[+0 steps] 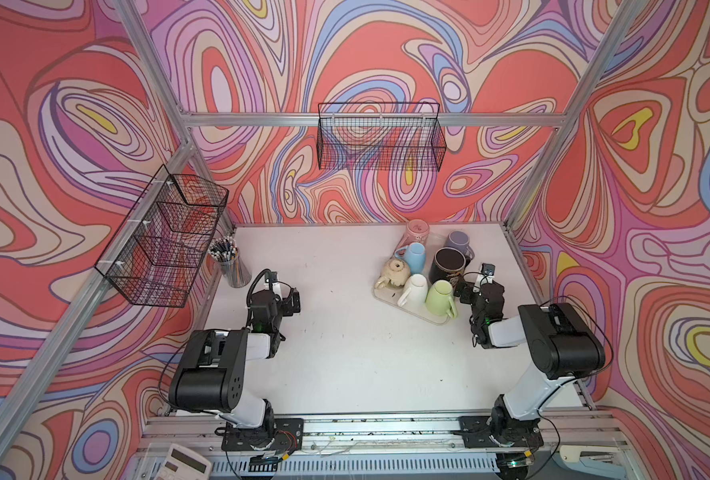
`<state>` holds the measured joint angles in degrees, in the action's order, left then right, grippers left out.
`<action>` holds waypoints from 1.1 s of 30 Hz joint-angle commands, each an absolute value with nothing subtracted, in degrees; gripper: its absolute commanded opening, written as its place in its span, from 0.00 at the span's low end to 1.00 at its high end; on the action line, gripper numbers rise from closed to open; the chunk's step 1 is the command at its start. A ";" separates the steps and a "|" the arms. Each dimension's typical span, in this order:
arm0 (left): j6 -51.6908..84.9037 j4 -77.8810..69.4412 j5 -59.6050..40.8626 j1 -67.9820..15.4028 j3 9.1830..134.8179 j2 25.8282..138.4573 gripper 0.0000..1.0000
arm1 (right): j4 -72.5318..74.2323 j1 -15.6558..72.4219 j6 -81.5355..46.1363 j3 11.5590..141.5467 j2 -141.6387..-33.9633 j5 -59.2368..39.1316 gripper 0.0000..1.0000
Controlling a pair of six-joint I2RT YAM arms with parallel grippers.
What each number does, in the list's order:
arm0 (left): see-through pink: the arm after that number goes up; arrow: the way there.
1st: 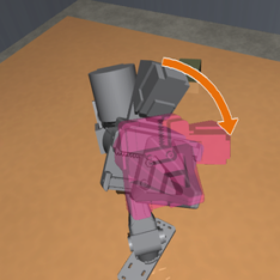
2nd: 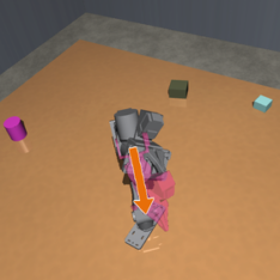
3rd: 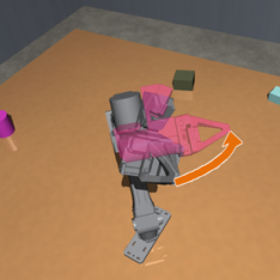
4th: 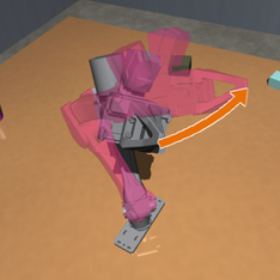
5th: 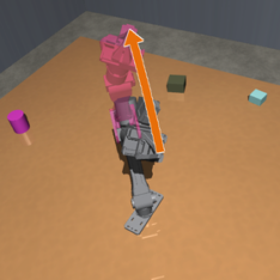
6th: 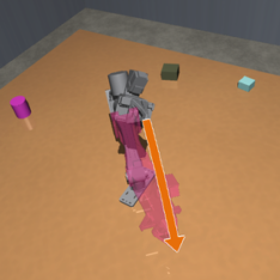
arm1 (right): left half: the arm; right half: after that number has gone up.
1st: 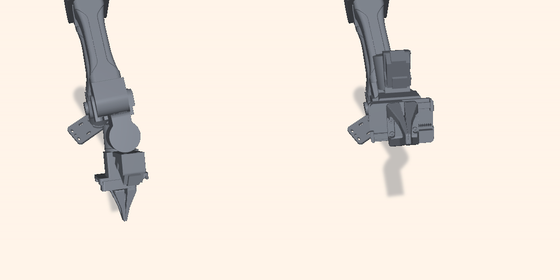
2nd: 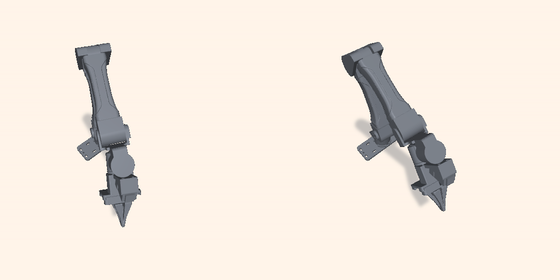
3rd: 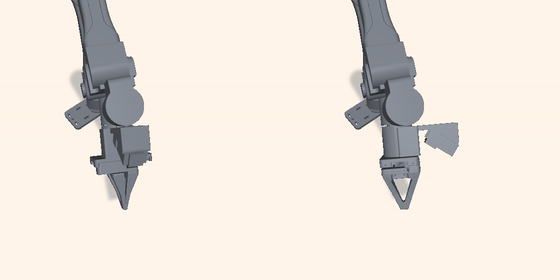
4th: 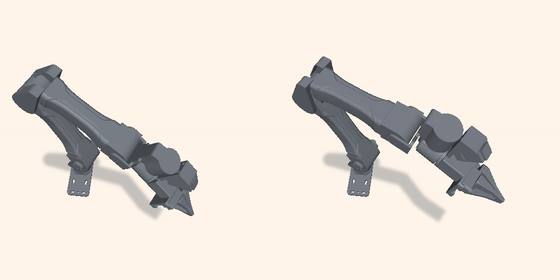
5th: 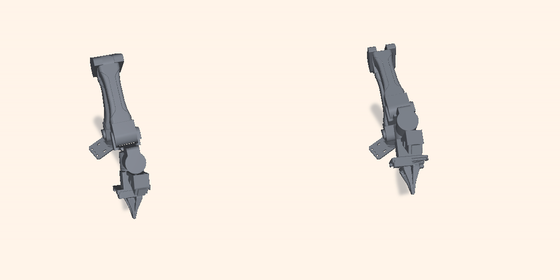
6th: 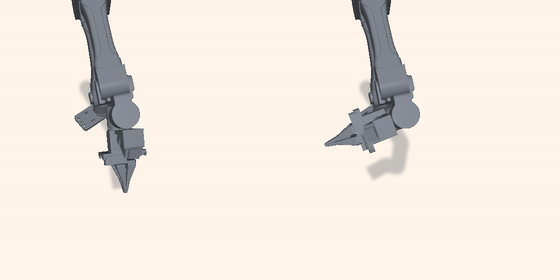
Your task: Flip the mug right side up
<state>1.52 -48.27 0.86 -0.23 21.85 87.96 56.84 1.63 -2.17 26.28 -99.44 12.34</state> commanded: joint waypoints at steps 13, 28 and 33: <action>0.79 -50.36 0.41 -0.26 21.64 88.29 1.00 | 56.14 1.80 -1.88 26.28 -98.70 10.01 0.98; 0.86 -49.95 0.39 -0.26 21.97 88.37 1.00 | 55.20 1.38 -2.29 26.72 -98.66 9.05 0.99; 0.53 -49.83 0.30 -0.25 21.97 88.25 1.00 | 55.28 1.34 -2.29 26.67 -98.70 9.12 0.98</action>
<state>1.50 -48.27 0.86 -0.23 21.85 87.96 55.64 1.50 -2.04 26.30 -99.44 10.22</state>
